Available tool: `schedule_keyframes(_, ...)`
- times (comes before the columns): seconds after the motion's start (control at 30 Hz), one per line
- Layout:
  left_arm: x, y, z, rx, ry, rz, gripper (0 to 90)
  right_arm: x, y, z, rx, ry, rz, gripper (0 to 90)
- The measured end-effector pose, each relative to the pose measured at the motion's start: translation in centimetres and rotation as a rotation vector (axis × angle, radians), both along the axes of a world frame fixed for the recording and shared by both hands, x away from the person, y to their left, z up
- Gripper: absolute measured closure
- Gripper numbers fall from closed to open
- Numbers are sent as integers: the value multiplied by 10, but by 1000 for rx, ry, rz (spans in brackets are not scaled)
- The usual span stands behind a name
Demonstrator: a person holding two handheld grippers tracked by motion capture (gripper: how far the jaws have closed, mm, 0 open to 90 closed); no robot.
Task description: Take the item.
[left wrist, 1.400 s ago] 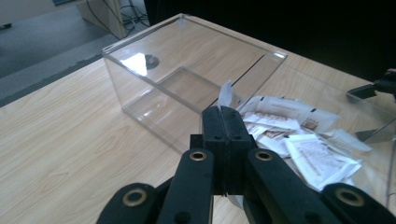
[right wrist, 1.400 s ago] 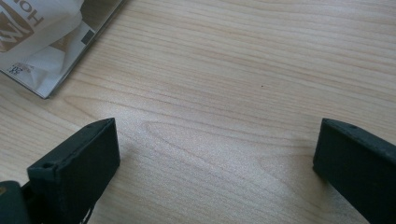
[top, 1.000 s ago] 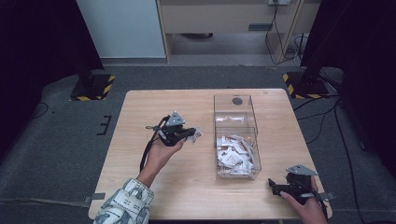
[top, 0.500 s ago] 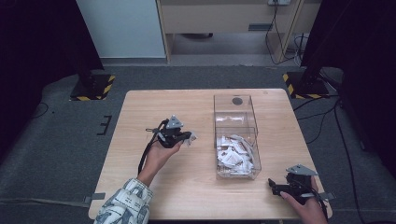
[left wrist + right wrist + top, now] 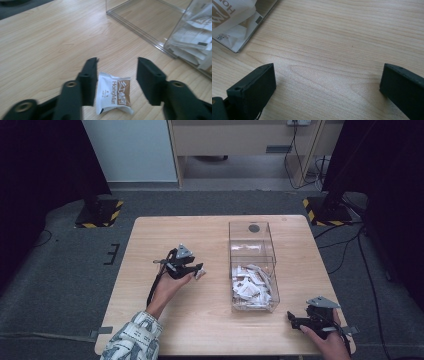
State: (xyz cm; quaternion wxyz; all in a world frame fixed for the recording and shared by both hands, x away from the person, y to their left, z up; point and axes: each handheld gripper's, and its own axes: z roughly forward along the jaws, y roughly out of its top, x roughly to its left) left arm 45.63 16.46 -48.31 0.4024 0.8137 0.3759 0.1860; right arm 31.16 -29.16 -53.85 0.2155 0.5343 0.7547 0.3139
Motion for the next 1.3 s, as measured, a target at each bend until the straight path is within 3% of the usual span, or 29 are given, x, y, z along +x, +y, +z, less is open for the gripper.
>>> schedule_keyframes(0.27,-13,22,8,-9,-22,14,307,0,0,0,-1,0,0,8)
schedule_keyframes(0.47,-23,43,8,-9,-4,16,191,0,0,0,-1,0,0,8)
schedule_keyframes(0.57,-27,51,4,12,3,19,130,0,0,0,-1,0,0,8)
schedule_keyframes(0.83,-37,70,-9,18,32,31,99,0,0,0,-1,0,0,8)
schedule_keyframes(1.3,-63,90,-30,73,85,-9,71,0,0,0,-1,1,-1,8)
